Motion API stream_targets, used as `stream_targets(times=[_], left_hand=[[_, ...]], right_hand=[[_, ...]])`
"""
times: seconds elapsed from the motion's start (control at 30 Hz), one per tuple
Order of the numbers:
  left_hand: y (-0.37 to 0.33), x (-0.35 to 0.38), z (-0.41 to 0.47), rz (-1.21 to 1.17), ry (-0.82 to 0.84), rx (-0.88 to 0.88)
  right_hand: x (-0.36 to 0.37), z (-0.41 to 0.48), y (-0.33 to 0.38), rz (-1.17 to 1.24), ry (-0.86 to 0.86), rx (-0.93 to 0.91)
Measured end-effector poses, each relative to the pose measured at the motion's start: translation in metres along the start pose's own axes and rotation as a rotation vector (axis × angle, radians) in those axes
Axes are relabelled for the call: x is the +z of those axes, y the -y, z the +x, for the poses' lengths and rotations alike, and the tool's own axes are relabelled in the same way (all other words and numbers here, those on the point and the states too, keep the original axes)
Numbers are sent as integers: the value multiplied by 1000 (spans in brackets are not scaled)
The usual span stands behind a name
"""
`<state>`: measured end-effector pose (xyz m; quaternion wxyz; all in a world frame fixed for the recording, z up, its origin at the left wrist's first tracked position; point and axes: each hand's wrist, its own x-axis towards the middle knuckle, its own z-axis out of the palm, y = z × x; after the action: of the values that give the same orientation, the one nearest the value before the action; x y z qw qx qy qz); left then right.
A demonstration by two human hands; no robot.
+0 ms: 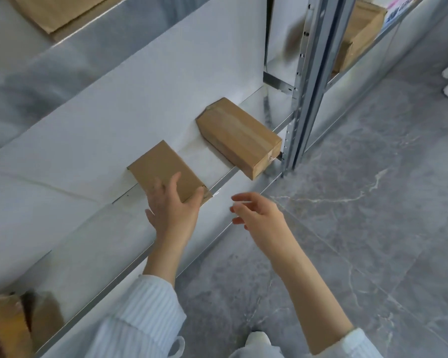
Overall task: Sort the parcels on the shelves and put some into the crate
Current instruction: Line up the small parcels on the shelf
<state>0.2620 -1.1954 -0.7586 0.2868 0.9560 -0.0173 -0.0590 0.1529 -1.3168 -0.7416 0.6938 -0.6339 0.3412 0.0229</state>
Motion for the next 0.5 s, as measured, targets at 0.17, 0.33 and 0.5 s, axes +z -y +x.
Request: stream_targets(times=[0.17,0.33,0.5], left_hand=[[10,28,22,82,-178,-37],[37,57,29,171,-333,24],[45,69,32,105,-441,50]], right_hand=[[26,48,-21,-12,37,-64],[51,93,-55,39,10,-79],[72,121,-82,99,32,-184]])
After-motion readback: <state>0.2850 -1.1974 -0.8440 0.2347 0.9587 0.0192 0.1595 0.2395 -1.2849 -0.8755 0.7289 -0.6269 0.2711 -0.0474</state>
